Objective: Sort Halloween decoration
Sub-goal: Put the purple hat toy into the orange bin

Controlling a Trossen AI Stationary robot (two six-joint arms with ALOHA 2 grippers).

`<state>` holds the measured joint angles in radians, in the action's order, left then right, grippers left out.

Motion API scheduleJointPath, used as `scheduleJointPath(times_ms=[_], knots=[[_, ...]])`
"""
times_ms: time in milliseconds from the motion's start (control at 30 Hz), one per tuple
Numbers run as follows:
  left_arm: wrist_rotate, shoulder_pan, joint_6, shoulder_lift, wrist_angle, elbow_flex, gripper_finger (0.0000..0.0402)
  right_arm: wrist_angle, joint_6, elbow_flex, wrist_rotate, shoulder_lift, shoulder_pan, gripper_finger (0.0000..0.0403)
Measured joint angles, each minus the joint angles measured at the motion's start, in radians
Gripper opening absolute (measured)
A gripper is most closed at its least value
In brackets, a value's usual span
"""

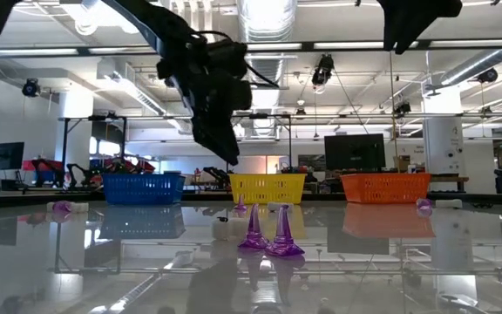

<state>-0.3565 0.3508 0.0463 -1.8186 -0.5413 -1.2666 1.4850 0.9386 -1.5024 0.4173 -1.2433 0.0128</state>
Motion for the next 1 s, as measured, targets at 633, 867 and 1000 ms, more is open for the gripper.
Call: scheduleJointPath(times_ms=[633,867,1000], knots=[[0.035,-0.056,-0.004,-0.150,0.032,-0.013,0.0151,0.003,0.004,0.000,0.003,0.006,0.000,0.0137],[0.143,-0.062,-0.030,-0.176,0.059,-0.015,0.0151,0.001,0.011,0.000,0.003,0.006,0.000,0.0137],[0.140,-0.061,-0.030,-0.176,0.059,-0.013,0.0150,0.001,0.011,0.000,0.002,0.006,0.000,0.0137]])
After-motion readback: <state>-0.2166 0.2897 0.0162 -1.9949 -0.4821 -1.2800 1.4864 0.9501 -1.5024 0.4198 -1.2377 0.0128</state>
